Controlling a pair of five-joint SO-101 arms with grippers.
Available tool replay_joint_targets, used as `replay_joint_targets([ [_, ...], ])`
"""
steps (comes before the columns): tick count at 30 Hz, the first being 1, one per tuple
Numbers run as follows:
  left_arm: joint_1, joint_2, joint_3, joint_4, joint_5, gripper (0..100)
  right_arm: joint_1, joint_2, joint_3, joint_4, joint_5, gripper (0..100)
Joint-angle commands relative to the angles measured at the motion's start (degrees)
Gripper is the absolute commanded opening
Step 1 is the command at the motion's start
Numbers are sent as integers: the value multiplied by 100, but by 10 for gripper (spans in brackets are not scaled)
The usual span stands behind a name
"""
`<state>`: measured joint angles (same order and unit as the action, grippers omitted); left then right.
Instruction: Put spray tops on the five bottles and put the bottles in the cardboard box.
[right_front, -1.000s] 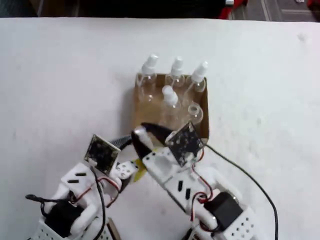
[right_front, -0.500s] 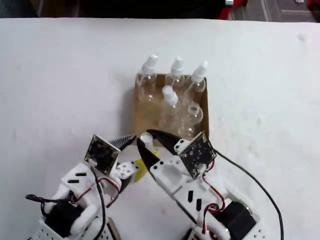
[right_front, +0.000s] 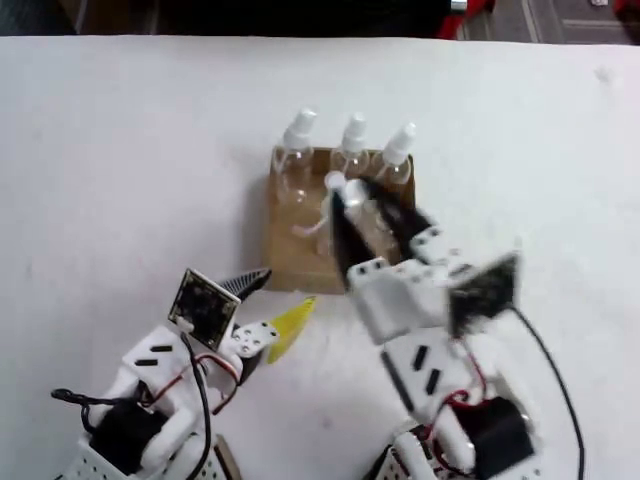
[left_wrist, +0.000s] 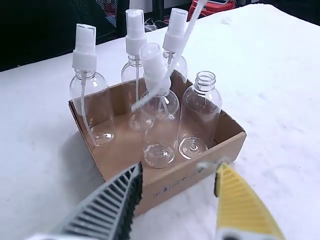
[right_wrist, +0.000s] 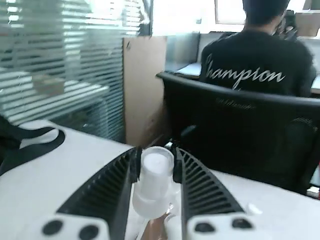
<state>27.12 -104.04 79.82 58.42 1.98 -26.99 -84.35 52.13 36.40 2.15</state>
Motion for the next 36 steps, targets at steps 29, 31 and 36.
replay_joint_targets([
  [29, -13, -40, -132, -44, -53, 230, 910, 2607, -3209, 1991, 1811, 16],
  [31, -13, -40, -132, -44, -53, 230, 910, 2607, -3059, 1903, 1811, 16],
  [36, -13, -40, -132, -44, -53, 230, 936, 2633, -2813, 1824, 1811, 16],
])
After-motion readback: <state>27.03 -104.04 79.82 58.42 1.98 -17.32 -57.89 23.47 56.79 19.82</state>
